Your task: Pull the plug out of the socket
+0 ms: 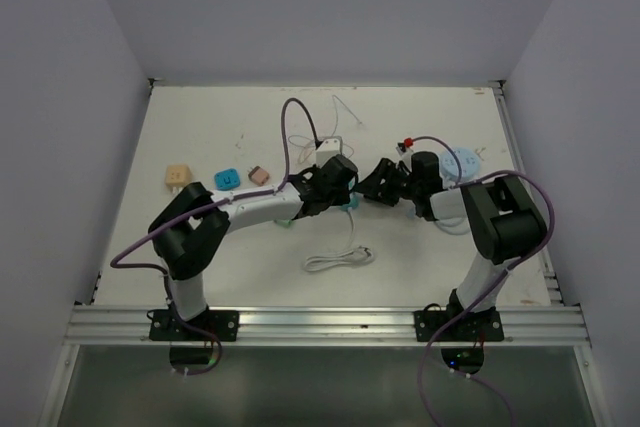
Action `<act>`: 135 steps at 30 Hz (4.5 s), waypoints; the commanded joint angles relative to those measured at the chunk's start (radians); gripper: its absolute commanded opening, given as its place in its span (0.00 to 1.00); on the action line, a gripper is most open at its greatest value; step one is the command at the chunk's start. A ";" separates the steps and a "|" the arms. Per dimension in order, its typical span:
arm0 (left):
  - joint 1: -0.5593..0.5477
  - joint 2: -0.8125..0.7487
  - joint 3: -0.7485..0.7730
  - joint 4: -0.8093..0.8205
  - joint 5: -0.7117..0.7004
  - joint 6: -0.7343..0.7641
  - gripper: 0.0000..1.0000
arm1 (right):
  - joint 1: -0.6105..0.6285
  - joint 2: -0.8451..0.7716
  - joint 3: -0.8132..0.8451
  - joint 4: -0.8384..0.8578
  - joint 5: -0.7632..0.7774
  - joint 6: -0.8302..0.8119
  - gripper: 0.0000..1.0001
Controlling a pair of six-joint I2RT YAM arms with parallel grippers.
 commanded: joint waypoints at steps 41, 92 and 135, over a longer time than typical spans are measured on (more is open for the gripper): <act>0.032 -0.405 -0.452 0.577 0.031 -0.172 0.00 | 0.066 -0.010 0.104 -0.302 0.289 -0.188 0.00; 0.364 -0.419 -0.423 0.272 0.169 0.015 0.79 | 0.082 -0.030 0.103 -0.290 0.263 -0.196 0.00; 0.224 0.113 0.183 0.029 0.373 0.148 0.81 | 0.114 -0.048 0.120 -0.319 0.304 -0.245 0.00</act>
